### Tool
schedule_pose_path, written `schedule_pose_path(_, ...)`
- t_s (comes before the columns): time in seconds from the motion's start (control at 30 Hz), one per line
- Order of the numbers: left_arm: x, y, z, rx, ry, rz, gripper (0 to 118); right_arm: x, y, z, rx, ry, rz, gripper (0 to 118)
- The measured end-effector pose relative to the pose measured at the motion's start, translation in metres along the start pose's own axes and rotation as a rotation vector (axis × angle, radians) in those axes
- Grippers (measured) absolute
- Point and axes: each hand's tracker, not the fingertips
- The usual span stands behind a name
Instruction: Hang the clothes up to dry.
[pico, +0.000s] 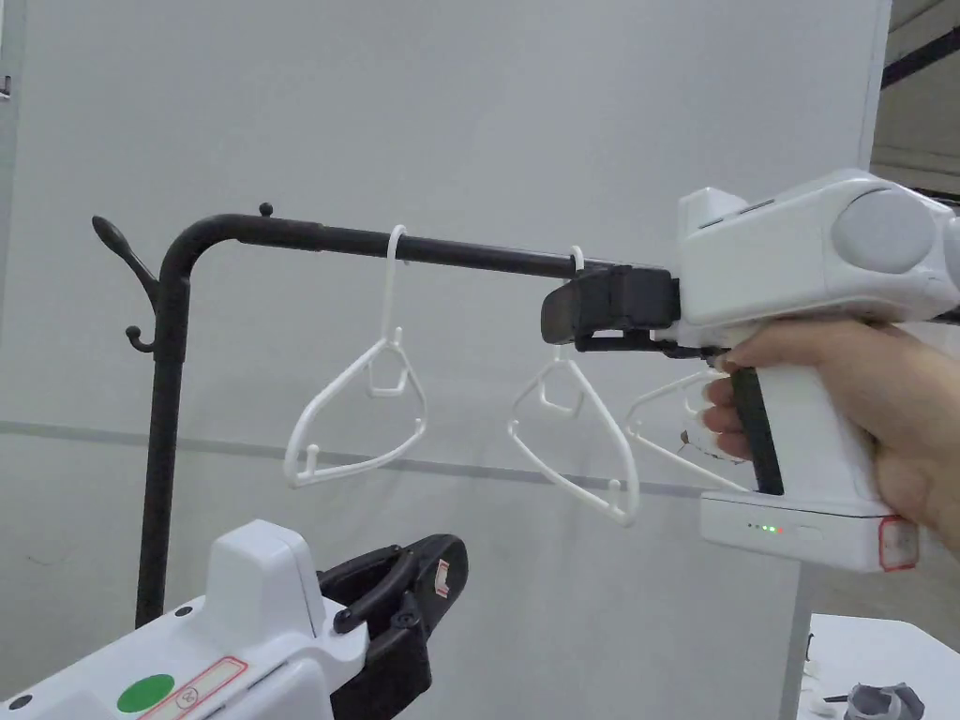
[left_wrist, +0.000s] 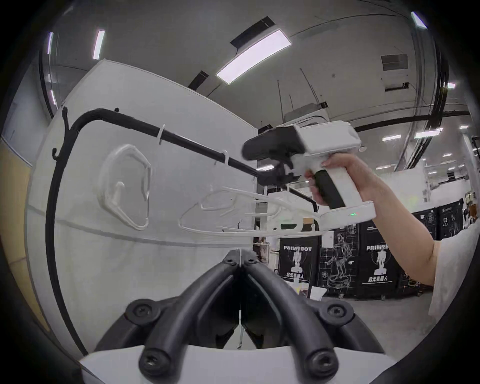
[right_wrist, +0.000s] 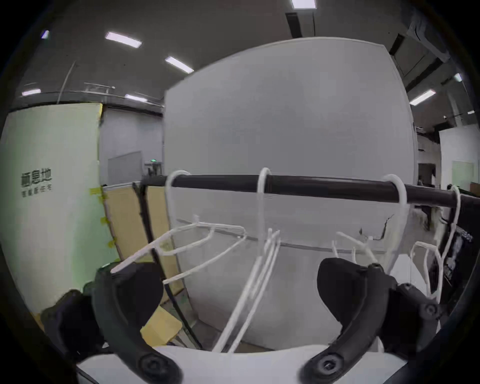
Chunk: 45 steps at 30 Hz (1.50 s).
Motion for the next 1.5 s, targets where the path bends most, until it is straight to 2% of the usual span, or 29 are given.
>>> schedule_pose_path(0.03,0.001,-0.001,0.0,0.001,0.007,0.0,2,0.001,0.003,-0.008,-0.041,-0.028,0.004,118)
schedule_pose_path(0.17,0.002,0.0,0.003,0.003,0.013,-0.013,2,0.007,0.006,-0.04,-0.174,-0.018,-0.045,118)
schedule_pose_path(0.33,0.003,0.003,0.003,0.012,0.035,-0.009,2,0.001,0.0,-0.065,-0.235,-0.077,0.002,114)
schedule_pose_path(0.37,0.002,0.003,0.003,0.012,0.045,-0.01,2,0.002,-0.001,-0.069,-0.237,-0.084,-0.002,108)
schedule_pose_path(0.47,0.002,0.004,0.003,0.013,0.055,-0.01,2,0.001,-0.006,-0.074,-0.264,-0.095,0.007,50)
schedule_pose_path(0.5,0.002,0.003,0.003,0.012,0.057,-0.011,2,0.0,-0.009,-0.075,-0.278,-0.117,0.024,34)
schedule_pose_path(0.6,0.0,0.003,0.005,0.01,0.066,-0.009,2,-0.001,-0.014,-0.076,-0.278,-0.121,0.046,29)
schedule_pose_path(0.67,-0.001,0.001,0.005,0.01,0.068,-0.005,2,-0.001,-0.015,-0.076,-0.28,-0.128,0.058,12)
schedule_pose_path(0.7,-0.001,0.0,0.004,0.003,0.069,-0.005,2,-0.001,-0.016,-0.075,-0.264,-0.176,0.069,7)
schedule_pose_path(0.8,-0.001,-0.003,0.005,-0.001,0.066,-0.009,2,0.0,-0.016,-0.076,-0.263,-0.129,0.08,6)
schedule_pose_path(0.87,-0.001,-0.003,0.005,-0.007,0.065,-0.009,2,-0.001,-0.017,-0.076,-0.244,-0.163,0.082,6)
schedule_pose_path(0.93,-0.001,-0.004,0.005,-0.006,0.063,-0.015,2,-0.003,-0.016,-0.075,-0.245,-0.171,0.126,6)
schedule_pose_path(1.0,0.0,-0.004,0.005,-0.007,0.066,-0.017,2,0.0,-0.014,-0.073,-0.231,-0.155,0.1,6)
schedule_pose_path(1.23,0.0,-0.002,0.007,-0.005,0.065,-0.022,2,-0.002,0.004,-0.054,-0.168,-0.134,0.098,6)
schedule_pose_path(1.5,0.0,-0.004,0.011,-0.007,0.065,-0.013,2,-0.004,-0.02,-0.035,-0.17,-0.108,0.132,6)
